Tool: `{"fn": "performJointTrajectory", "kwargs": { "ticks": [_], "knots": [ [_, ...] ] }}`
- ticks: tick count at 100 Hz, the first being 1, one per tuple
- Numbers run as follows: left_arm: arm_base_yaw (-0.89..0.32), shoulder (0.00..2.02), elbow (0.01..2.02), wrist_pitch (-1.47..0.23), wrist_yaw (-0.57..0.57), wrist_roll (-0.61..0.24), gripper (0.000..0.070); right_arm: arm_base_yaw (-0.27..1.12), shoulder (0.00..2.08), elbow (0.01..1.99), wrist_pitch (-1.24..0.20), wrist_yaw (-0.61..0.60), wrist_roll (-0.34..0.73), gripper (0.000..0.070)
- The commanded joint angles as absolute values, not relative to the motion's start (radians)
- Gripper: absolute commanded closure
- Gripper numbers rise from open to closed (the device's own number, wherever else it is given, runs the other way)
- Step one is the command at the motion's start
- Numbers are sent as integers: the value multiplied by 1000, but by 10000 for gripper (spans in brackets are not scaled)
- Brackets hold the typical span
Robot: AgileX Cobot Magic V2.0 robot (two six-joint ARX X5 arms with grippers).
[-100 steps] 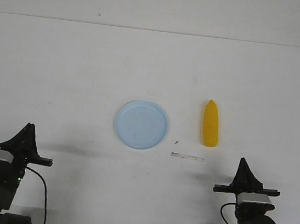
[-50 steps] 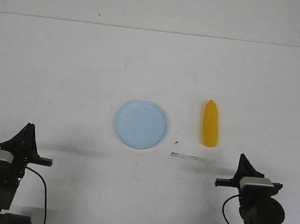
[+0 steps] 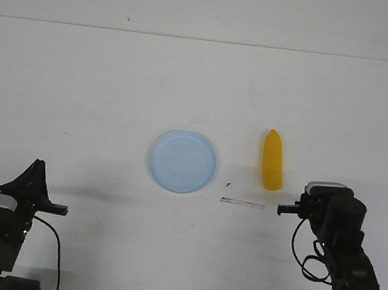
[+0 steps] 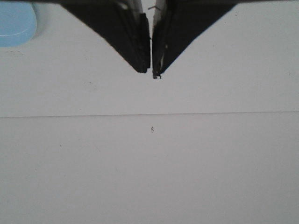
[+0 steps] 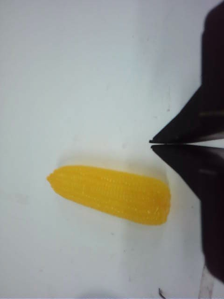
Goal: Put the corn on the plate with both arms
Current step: 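Reach the right gripper over the yellow corn cob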
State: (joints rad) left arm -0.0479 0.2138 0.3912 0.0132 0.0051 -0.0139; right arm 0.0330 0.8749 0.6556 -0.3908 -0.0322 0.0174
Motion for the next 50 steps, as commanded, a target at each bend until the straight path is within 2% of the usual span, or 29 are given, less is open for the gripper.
{"fn": "performJointTrajectory", "kwargs": {
  "ticks": [1, 17, 50],
  "knots": [
    [-45, 213, 400, 24, 7, -16, 698, 41, 944, 721, -419, -31, 89, 696],
    [-45, 213, 400, 25, 7, -15, 698, 75, 1107, 874, -519, -33, 193, 696],
    [-45, 213, 400, 24, 7, -16, 698, 101, 1385, 1142, -599, -47, 223, 689]
  ]
}}
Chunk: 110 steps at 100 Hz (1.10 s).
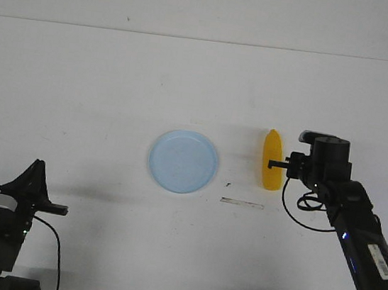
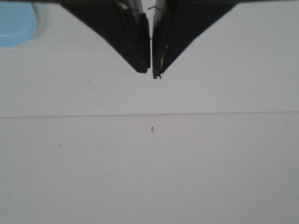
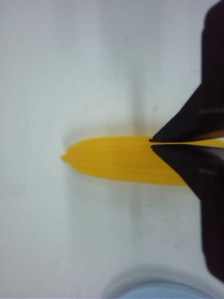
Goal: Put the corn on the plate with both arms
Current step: 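Reach the right gripper over the yellow corn cob, then close the right gripper on the corn and lift it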
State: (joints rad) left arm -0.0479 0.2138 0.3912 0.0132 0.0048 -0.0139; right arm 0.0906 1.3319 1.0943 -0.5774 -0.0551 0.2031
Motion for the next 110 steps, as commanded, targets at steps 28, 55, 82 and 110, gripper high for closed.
{"fn": "performJointTrajectory", "kwargs": {
  "ticks": [28, 55, 82, 110],
  "knots": [
    [-45, 213, 400, 24, 7, -15, 698, 135, 1645, 1407, -832, -26, 254, 166],
    [-45, 213, 400, 24, 7, -16, 698, 159, 1782, 1481, -850, -25, 265, 44],
    [-45, 213, 400, 24, 7, -16, 698, 164, 1831, 1479, -839, -25, 247, 46],
    [-45, 213, 400, 24, 7, -16, 698, 163, 1885, 1477, -838, -25, 238, 89]
  ]
}}
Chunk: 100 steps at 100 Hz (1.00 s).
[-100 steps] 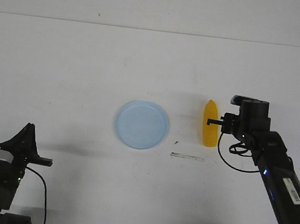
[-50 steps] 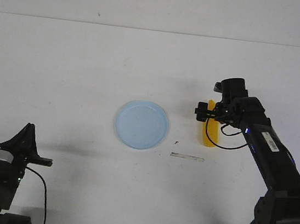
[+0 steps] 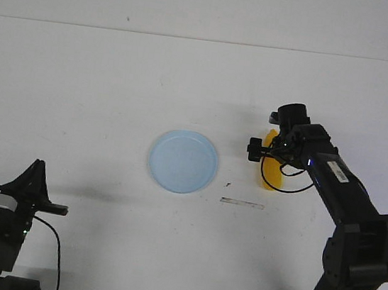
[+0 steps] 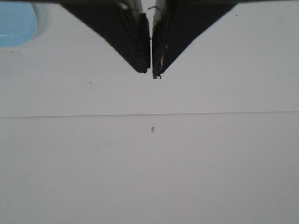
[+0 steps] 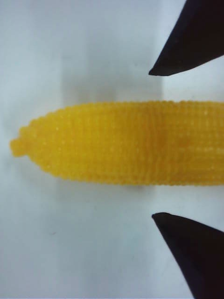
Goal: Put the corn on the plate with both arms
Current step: 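Close the right gripper on the corn and lift it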
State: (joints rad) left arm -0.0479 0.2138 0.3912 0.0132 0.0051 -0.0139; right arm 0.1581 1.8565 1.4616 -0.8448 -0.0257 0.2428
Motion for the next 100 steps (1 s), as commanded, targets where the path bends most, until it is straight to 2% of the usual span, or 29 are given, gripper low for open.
{"fn": "performJointTrajectory", "kwargs": {
  "ticks": [1, 10, 25, 44, 82, 100],
  "knots": [
    [-45, 213, 400, 25, 7, -16, 698, 163, 1887, 1477, -839, -25, 238, 94],
    [-45, 213, 400, 25, 7, -16, 698, 163, 1898, 1477, -840, -24, 231, 142],
    [-45, 213, 400, 24, 7, -16, 698, 163, 1902, 1474, -838, -22, 231, 288],
    [-45, 213, 400, 24, 7, -16, 698, 163, 1902, 1474, -839, -21, 231, 378],
    [-45, 213, 400, 24, 7, -16, 698, 165, 1869, 1517, -870, -21, 231, 378],
    [-45, 213, 400, 24, 7, -16, 698, 208, 1826, 1595, -873, -93, 231, 378]
  ]
}}
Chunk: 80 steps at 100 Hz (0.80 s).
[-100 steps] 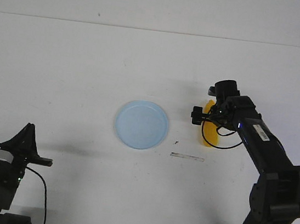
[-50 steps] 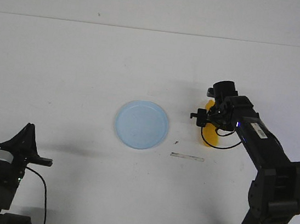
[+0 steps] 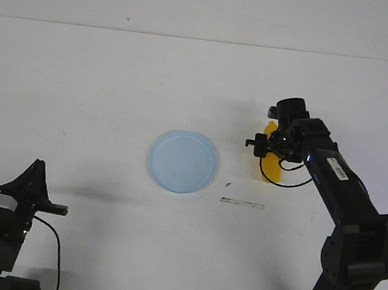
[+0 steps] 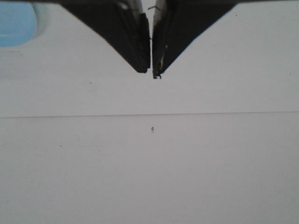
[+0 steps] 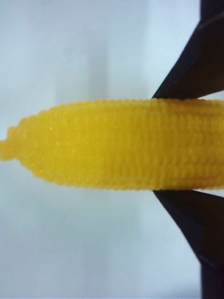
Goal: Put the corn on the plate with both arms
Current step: 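Close the right gripper on the corn and lift it, then carry the corn with the right gripper over the blue plate and lower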
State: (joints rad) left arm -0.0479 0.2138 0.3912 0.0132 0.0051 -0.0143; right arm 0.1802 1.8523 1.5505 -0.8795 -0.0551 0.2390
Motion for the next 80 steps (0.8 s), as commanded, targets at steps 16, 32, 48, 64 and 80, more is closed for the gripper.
{"fn": "performJointTrajectory", "kwargs": {
  "ticks": [16, 32, 48, 64, 80],
  "knots": [
    [-45, 213, 400, 24, 7, -16, 698, 287, 1824, 1613, -834, -253, 234, 378],
    [-45, 213, 400, 24, 7, -16, 698, 390, 1844, 1613, -791, -345, 260, 378],
    [-45, 213, 400, 24, 7, -15, 698, 487, 1885, 1613, -752, -373, 267, 378],
    [-45, 213, 400, 24, 7, -15, 698, 543, 1943, 1613, -694, -377, 310, 378],
    [-45, 213, 400, 24, 7, -15, 698, 556, 1994, 1613, -656, -374, 326, 376]
  ]
}}
